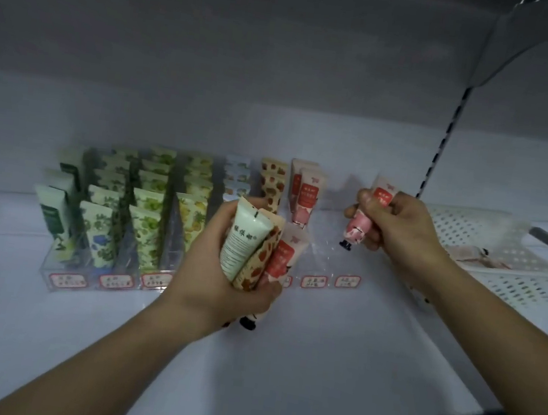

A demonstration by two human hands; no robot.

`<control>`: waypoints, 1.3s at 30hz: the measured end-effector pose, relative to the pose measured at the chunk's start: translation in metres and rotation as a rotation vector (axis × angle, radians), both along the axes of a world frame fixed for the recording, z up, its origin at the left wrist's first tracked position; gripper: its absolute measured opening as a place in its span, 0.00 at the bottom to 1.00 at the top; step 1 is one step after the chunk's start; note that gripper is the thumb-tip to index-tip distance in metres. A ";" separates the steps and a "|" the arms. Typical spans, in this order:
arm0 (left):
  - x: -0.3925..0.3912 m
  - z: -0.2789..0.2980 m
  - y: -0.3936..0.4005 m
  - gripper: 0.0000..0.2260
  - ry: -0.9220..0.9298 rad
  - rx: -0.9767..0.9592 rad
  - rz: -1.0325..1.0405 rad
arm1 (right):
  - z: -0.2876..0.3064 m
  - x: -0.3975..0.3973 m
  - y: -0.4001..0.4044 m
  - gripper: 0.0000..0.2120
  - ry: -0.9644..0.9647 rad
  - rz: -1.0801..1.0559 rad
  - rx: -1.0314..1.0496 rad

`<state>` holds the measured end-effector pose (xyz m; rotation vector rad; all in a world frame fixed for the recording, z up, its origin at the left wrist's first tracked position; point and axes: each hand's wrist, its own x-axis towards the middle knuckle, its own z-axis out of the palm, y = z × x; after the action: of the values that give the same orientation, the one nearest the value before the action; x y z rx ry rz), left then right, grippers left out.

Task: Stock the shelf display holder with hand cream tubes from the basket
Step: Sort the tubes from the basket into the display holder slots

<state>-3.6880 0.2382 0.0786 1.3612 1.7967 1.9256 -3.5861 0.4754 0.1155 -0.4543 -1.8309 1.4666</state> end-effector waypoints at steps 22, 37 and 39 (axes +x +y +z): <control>0.003 -0.011 0.006 0.36 -0.043 -0.139 -0.068 | -0.020 -0.031 -0.022 0.06 -0.024 0.017 0.466; 0.004 -0.014 0.001 0.38 -0.077 -0.105 -0.081 | 0.007 -0.047 -0.028 0.07 -0.333 -0.151 0.727; 0.004 -0.014 0.001 0.38 -0.086 -0.102 -0.081 | 0.000 -0.047 -0.029 0.07 -0.341 -0.136 0.696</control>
<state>-3.6841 0.2393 0.0644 1.2774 1.7470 1.7971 -3.6333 0.4465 0.1160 -0.4756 -2.3697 0.6097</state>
